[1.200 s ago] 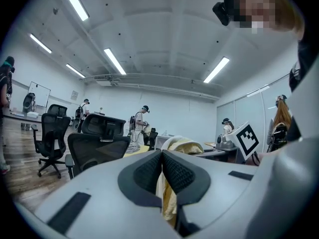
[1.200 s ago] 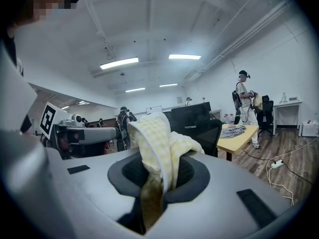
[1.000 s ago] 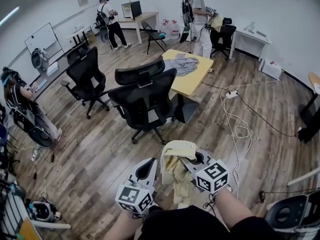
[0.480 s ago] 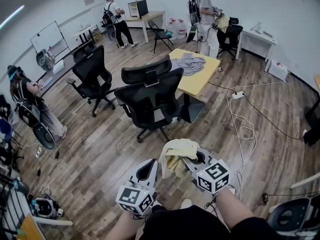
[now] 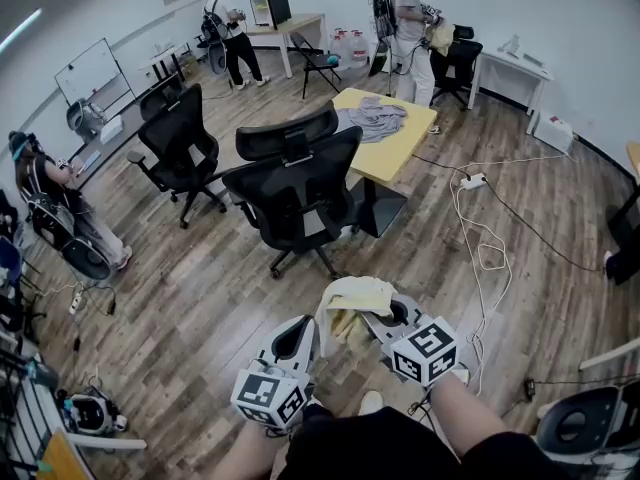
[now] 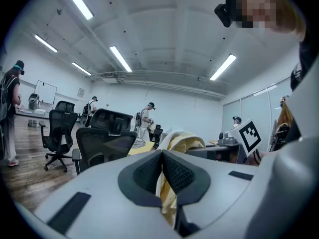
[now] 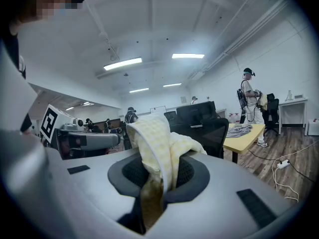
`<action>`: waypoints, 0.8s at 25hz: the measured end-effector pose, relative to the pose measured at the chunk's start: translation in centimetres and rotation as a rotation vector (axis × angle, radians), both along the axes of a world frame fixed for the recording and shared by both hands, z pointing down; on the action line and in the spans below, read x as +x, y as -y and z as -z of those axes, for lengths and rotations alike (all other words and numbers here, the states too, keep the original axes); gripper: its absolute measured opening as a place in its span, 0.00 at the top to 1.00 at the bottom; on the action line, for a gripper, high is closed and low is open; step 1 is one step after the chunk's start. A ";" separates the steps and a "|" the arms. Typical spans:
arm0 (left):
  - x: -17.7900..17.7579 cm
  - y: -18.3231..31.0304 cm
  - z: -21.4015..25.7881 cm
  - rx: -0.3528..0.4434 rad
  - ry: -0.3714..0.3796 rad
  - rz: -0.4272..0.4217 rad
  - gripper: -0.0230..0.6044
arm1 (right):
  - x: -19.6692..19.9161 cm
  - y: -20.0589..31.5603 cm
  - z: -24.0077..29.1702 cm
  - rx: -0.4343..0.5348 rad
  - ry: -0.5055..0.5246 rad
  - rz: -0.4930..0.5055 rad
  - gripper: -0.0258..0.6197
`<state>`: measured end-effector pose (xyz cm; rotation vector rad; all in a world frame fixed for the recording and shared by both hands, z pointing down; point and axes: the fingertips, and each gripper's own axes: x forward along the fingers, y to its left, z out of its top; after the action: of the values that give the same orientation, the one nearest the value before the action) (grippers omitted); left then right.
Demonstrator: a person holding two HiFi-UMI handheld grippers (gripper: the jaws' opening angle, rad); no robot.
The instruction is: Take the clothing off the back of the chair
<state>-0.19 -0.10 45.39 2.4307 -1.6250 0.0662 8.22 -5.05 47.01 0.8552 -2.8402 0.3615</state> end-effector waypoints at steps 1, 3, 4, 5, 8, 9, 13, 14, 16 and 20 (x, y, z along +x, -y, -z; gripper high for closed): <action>0.1 0.0 0.0 0.000 -0.001 -0.002 0.93 | 0.1 0.0 -0.1 -0.001 -0.001 -0.001 0.84; 0.3 -0.1 -0.1 0.000 -0.003 -0.004 0.93 | 0.3 -0.2 -0.2 0.000 -0.006 -0.002 0.84; 0.4 -0.1 -0.1 0.000 -0.004 -0.004 0.93 | 0.3 -0.2 -0.2 0.001 -0.009 -0.002 0.84; 0.5 -0.1 -0.1 0.001 -0.005 -0.005 0.93 | 0.4 -0.3 -0.2 0.003 -0.011 -0.003 0.84; 0.5 -0.2 -0.1 0.002 -0.006 -0.007 0.93 | 0.4 -0.3 -0.2 0.005 -0.012 -0.005 0.84; 0.5 -0.2 -0.1 0.002 -0.006 -0.008 0.93 | 0.4 -0.3 -0.2 0.005 -0.011 -0.006 0.84; 0.7 -0.5 0.1 0.000 -0.001 -0.007 0.93 | 0.6 -0.5 0.1 0.006 -0.007 -0.008 0.84; 0.7 -0.6 0.1 0.000 0.001 -0.006 0.93 | 0.7 -0.5 0.1 0.006 -0.005 -0.009 0.84; 0.8 -0.6 0.2 0.001 0.004 -0.005 0.93 | 0.8 -0.5 0.2 0.007 -0.002 -0.010 0.84; 0.8 -0.6 0.3 0.002 0.011 -0.009 0.93 | 0.9 -0.5 0.3 0.010 0.002 -0.013 0.84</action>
<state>0.64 0.55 45.05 2.4440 -1.6196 0.0800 9.10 -4.54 46.67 0.8760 -2.8414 0.3505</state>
